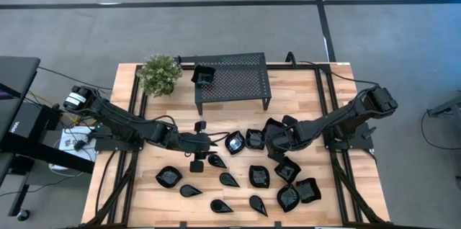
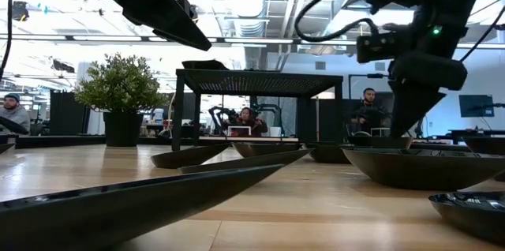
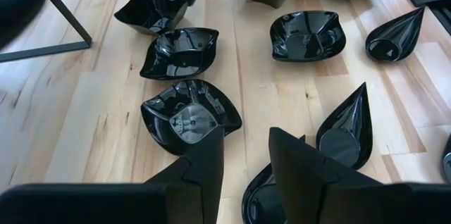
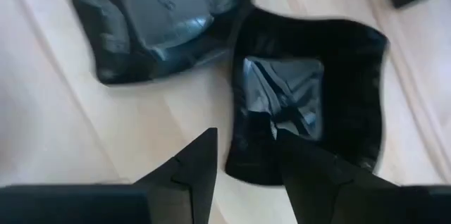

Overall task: Pick & Place Mini shaped plates
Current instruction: Stack the distorted square plate on top of the distorted square plates on the shelf

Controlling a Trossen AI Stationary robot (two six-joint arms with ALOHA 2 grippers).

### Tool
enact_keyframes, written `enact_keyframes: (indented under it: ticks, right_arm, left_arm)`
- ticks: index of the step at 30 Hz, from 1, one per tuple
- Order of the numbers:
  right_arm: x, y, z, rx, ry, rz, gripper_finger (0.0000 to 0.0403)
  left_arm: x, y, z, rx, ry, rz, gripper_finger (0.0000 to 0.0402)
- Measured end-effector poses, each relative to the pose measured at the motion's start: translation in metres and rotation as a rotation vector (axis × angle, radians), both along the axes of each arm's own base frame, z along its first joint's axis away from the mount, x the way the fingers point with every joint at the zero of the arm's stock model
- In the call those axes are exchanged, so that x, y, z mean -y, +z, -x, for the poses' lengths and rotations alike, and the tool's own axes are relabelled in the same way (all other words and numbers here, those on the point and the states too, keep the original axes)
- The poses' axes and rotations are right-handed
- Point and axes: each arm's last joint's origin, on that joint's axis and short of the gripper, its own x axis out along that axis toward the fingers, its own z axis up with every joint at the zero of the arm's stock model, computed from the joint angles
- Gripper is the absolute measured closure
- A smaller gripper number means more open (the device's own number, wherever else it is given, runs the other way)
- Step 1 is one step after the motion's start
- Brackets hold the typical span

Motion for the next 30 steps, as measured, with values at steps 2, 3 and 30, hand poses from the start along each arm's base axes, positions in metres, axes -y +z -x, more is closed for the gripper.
enact_keyframes:
  ticks: [2, 3, 30]
  right_arm:
    - [0.000, -0.001, -0.001, 0.014, -0.002, -0.004, 0.0266]
    - [0.001, -0.002, -0.002, 0.033, -0.005, -0.009, 0.0267]
    - [0.008, -0.011, -0.001, 0.008, 0.089, -0.036, 0.0392]
  left_arm:
    - [0.000, 0.000, 0.000, 0.002, 0.000, 0.001, 0.0286]
    - [0.000, 0.000, 0.000, 0.004, 0.000, 0.001, 0.0286]
    - [0.001, 0.004, -0.003, 0.047, -0.001, 0.016, 0.0286]
